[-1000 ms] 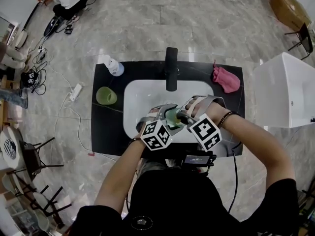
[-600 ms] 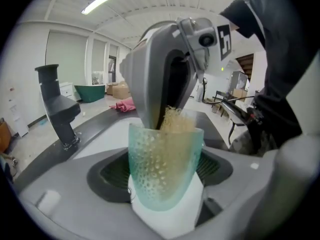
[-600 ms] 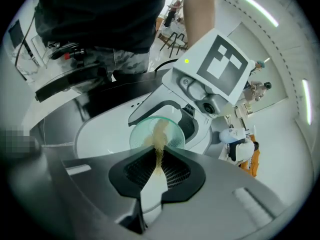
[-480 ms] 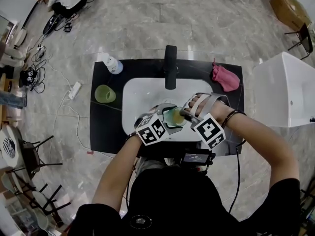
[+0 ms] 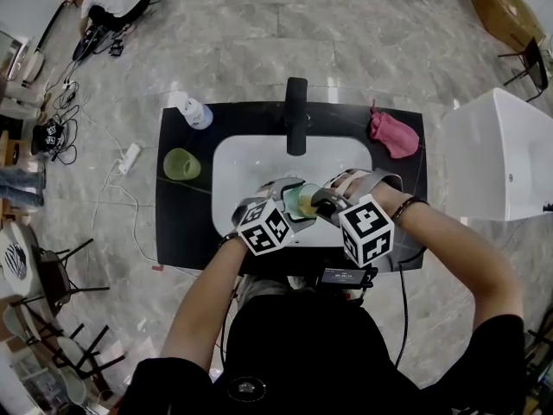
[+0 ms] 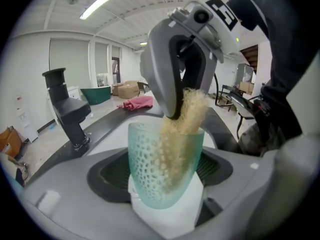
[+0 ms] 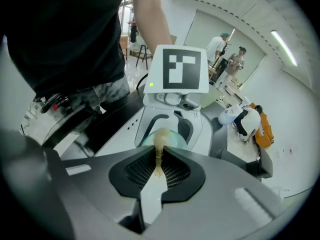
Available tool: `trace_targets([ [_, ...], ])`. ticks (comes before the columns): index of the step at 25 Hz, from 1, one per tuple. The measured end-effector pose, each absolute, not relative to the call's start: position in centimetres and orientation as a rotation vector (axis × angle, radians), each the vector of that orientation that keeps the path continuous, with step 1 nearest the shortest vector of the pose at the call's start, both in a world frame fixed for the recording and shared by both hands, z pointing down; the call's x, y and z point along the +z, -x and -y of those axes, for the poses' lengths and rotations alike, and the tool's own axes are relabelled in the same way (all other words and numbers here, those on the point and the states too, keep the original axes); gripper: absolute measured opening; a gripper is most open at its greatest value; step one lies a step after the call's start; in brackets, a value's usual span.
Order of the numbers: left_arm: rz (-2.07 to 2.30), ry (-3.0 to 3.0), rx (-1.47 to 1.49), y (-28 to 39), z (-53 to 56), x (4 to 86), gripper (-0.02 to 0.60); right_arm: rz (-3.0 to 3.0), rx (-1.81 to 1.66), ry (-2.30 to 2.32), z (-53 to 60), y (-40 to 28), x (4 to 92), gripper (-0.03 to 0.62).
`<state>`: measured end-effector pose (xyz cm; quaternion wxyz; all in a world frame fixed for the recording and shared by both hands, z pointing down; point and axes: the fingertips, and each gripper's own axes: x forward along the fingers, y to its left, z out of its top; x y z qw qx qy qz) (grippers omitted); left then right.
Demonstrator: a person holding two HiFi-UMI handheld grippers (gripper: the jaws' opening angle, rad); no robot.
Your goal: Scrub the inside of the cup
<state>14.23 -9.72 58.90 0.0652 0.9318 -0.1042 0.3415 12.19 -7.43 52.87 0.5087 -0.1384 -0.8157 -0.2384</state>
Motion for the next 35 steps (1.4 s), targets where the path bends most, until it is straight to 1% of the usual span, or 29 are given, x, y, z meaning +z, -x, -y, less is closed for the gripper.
trace_targets([
  [7,0.294,-2.811,0.981,-15.2,9.3,58.3,0.376,2.005,-0.655,0.265,9.2,-10.9,51.5,0.041],
  [15,0.357,-2.816,0.907,-15.2,9.9,57.0,0.374,1.946,-0.721,0.261,10.5,-12.0,51.9,0.041],
  [20,0.407,-2.805,0.903,-14.2,10.7,57.0,0.374,1.933,-0.653,0.261,9.9,-13.1,53.1,0.04],
  [25,0.388,-2.819,0.976,-14.1,10.4,57.7,0.373,1.98,-0.533,0.262,8.1,-13.1,53.6,0.04],
  [30,0.379,-2.832,1.021,-14.5,10.3,58.4,0.374,2.051,-0.473,0.25,7.5,-11.4,52.7,0.04],
  [35,0.358,-2.832,1.019,-15.5,9.9,58.5,0.373,2.089,-0.497,0.183,8.9,-10.1,52.0,0.041],
])
